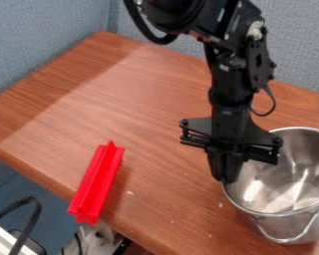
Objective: Move the red object from the metal pot to the table
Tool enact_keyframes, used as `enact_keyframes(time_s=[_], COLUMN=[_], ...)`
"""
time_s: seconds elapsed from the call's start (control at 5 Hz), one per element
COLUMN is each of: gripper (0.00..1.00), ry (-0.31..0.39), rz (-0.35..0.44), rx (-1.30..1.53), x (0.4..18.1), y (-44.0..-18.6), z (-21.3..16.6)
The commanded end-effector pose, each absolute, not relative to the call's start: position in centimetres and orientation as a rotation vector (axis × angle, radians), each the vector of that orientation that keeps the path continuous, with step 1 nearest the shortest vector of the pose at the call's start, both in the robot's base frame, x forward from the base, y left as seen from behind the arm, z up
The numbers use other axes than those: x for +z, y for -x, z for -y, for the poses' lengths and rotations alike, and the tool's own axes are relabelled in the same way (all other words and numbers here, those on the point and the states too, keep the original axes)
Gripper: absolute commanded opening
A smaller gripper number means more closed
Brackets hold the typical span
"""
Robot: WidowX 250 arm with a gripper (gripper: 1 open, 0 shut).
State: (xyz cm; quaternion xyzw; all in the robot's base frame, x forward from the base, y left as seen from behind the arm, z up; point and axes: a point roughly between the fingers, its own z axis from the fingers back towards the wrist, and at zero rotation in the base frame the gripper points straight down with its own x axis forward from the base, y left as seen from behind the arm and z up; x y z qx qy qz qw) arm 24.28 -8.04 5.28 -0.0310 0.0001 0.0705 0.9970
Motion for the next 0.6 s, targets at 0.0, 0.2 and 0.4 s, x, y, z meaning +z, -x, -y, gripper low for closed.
enact_keyframes(time_s=[0.0,0.2,0.4], gripper=[0.0,0.0,0.0], ry=[-0.023,-0.03,-0.034], rz=[-0.207,-0.209,-0.212], rx=[0.11,0.099,0.09], x=[0.6,1.1,1.7], y=[-21.6,-21.4,-21.3], z=[7.9,7.9,7.9])
